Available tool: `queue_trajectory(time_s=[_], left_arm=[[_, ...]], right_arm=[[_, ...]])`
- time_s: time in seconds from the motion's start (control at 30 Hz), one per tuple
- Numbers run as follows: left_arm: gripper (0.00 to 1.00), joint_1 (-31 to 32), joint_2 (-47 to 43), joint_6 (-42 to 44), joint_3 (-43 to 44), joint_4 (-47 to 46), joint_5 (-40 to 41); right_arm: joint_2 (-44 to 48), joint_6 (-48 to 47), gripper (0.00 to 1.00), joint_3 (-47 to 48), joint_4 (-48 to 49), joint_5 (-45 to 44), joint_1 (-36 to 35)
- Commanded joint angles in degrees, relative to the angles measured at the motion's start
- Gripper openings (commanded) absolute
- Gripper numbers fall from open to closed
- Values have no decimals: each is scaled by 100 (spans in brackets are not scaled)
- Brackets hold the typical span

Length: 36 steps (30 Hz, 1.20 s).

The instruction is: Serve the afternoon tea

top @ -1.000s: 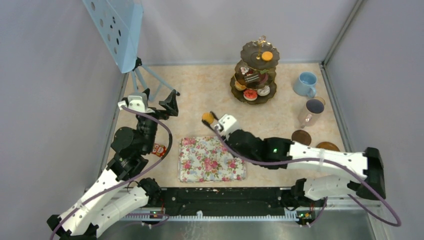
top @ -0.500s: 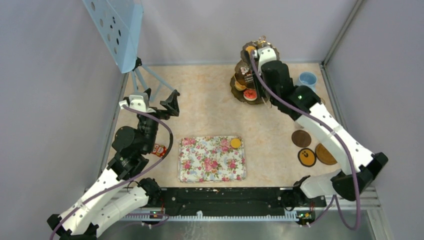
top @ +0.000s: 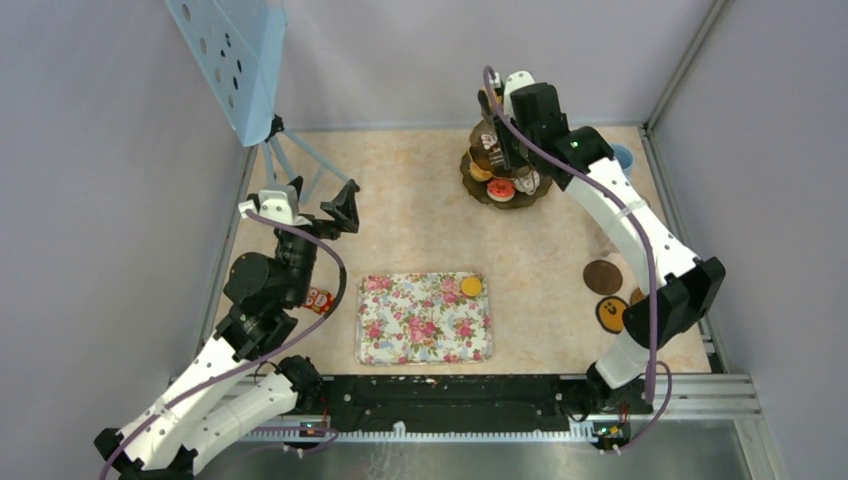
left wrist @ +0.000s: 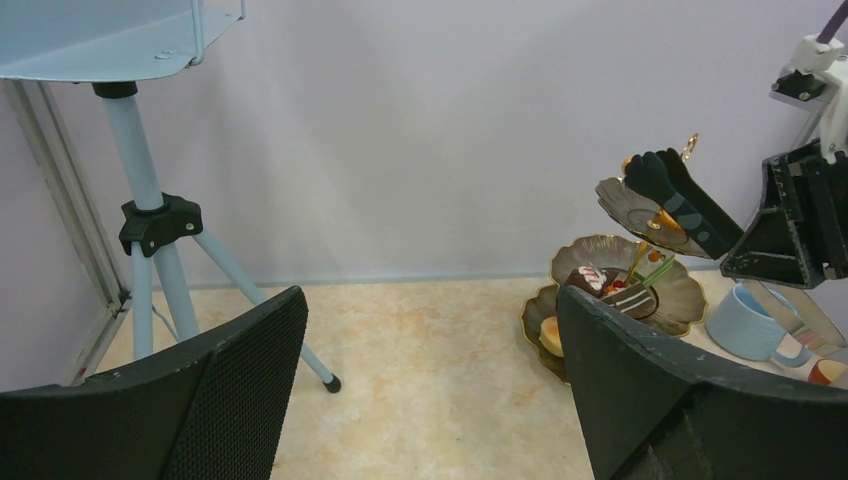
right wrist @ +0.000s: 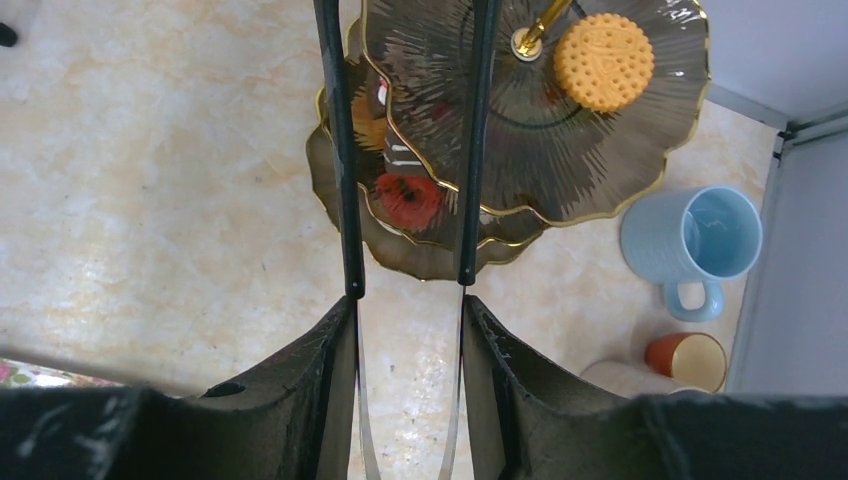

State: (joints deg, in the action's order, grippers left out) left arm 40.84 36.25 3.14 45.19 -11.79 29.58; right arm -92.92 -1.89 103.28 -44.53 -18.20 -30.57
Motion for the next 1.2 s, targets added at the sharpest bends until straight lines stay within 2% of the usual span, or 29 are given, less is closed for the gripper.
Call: queue_trajectory(time_s=[0.0, 0.2, 0.43, 0.7, 1.17], left_arm=[[99, -28, -11, -5, 84, -104, -49], [99, -32, -18, 3, 86, -104, -67], [99, -32, -27, 14, 90, -104, -75], [99, -27, -17, 17, 95, -93, -102], [99, -32, -12, -9, 97, -86, -135]], right_arm=[[-238, 109, 5, 647, -88, 345, 121], [-643, 472, 9, 1144, -485, 733, 371], [-819, 646, 12, 1307, -651, 879, 603], [-922, 599, 28, 1425, -759, 907, 619], [-723, 317, 42, 1393, -796, 842, 621]])
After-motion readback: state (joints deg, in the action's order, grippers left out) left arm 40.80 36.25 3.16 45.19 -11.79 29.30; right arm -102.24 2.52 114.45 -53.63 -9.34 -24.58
